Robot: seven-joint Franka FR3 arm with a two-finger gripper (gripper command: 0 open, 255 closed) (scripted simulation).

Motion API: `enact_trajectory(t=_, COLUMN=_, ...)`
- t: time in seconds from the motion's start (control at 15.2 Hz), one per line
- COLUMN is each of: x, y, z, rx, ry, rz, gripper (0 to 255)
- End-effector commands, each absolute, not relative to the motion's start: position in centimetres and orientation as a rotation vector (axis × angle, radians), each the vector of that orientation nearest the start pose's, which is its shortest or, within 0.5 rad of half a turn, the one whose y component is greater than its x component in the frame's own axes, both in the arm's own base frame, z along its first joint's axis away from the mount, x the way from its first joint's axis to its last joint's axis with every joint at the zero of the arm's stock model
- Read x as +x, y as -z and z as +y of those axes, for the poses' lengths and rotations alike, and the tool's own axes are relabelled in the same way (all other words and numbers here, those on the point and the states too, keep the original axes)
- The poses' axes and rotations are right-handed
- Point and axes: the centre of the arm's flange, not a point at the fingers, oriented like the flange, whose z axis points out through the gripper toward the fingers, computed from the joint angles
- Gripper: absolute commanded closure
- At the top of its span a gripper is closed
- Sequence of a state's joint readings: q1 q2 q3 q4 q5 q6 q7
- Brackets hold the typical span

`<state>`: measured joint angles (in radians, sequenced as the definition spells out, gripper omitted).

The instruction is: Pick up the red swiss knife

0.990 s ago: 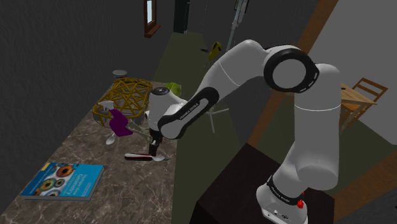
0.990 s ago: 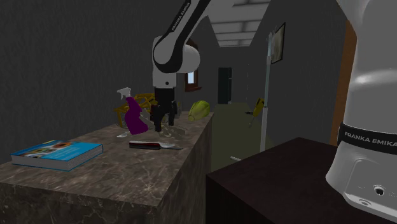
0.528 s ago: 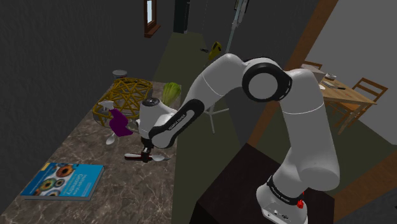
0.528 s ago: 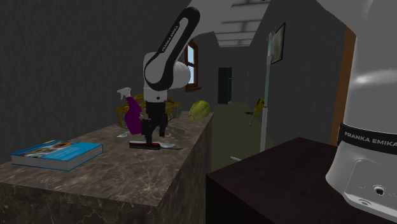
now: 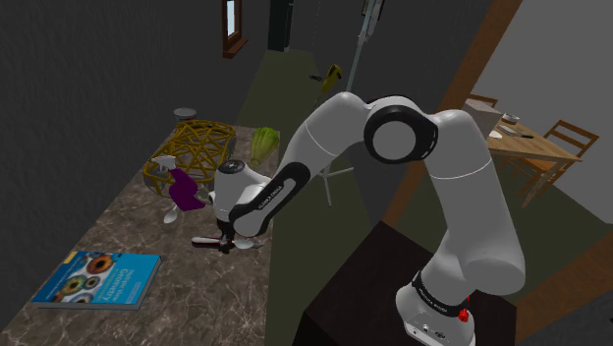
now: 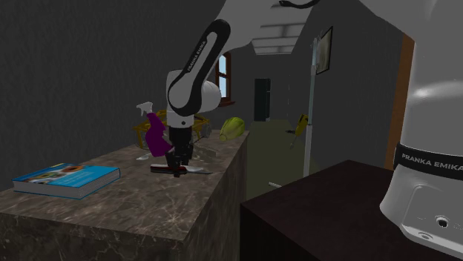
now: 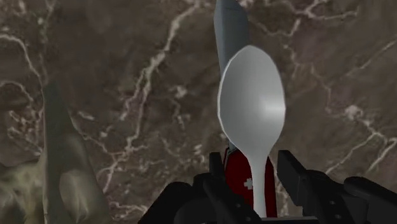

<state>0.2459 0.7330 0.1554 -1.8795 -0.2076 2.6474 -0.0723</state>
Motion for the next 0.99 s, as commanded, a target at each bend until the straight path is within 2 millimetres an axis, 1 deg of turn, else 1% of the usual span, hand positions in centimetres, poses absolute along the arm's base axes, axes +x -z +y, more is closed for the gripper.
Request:
enact_trajectory(t=0.0, x=58.1, y=-12.1, z=24.4, rx=-2.992, ry=0.076, rz=-0.936, gripper=255)
enact_trajectory(t=0.4, x=57.6, y=-12.1, z=24.6, rx=-2.992, ry=0.076, rz=-0.935, gripper=255)
enact_trajectory(t=0.46, x=58.1, y=-12.1, z=24.4, rx=-2.992, ry=0.076, rz=-0.936, gripper=255)
enact_trajectory(t=0.92, x=58.1, y=-15.8, z=24.4, rx=-2.992, ry=0.076, rz=-0.936, gripper=255)
